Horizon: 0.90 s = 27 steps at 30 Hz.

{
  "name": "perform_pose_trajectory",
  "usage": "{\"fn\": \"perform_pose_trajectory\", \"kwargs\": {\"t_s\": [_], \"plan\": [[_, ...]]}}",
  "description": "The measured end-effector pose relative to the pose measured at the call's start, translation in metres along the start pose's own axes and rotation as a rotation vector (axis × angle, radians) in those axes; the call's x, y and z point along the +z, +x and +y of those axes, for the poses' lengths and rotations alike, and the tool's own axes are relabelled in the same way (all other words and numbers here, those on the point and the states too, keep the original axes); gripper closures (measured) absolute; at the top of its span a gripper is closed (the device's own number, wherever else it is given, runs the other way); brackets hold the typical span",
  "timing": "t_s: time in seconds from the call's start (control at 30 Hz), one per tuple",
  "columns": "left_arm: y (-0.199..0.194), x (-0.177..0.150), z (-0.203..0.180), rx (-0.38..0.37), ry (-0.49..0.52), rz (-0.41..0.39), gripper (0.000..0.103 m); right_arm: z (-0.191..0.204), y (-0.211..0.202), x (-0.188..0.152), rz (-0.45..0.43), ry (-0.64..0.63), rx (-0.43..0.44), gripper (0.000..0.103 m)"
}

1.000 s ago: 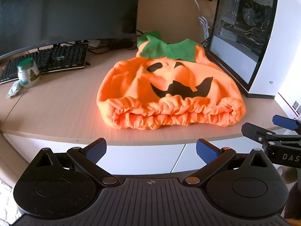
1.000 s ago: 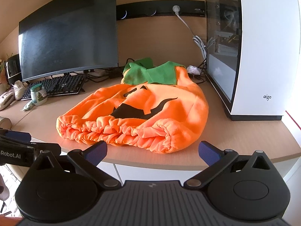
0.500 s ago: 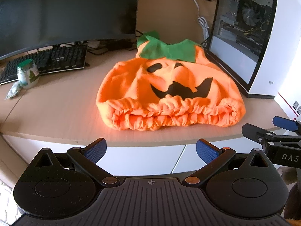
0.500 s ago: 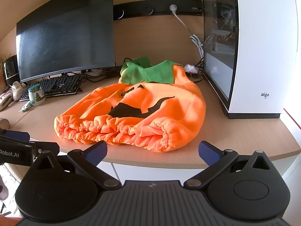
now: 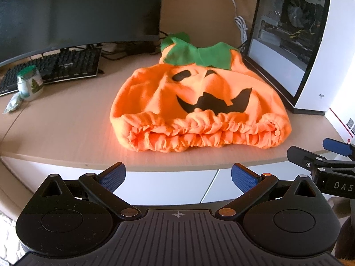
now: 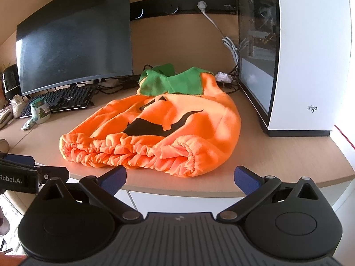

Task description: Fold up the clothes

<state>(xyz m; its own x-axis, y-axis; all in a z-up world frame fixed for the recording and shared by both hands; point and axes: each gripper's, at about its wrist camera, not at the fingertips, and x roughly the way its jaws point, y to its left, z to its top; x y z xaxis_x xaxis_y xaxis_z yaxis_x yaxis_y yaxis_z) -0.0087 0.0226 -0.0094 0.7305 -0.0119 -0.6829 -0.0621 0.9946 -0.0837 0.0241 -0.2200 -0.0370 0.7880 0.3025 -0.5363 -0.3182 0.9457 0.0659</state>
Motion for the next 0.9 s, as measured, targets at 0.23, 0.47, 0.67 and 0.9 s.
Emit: {"fn": "perform_pose_trajectory", "kwargs": {"t_s": [0.23, 0.47, 0.67, 0.9], "plan": [[0.003, 0.001, -0.002, 0.000, 0.004, 0.010, 0.000, -0.004, 0.003, -0.001, 0.011, 0.007, -0.002, 0.000], [0.007, 0.002, -0.001, 0.005, 0.001, 0.018, 0.000, -0.005, 0.006, -0.001, 0.019, 0.008, -0.001, 0.000], [0.010, 0.003, 0.001, 0.009, -0.007, 0.022, 0.000, -0.004, 0.010, 0.000, 0.029, 0.006, 0.000, 0.000], [0.014, 0.005, 0.002, 0.008, -0.009, 0.030, 0.000, -0.003, 0.015, 0.001, 0.040, 0.004, 0.000, 0.000]]}}
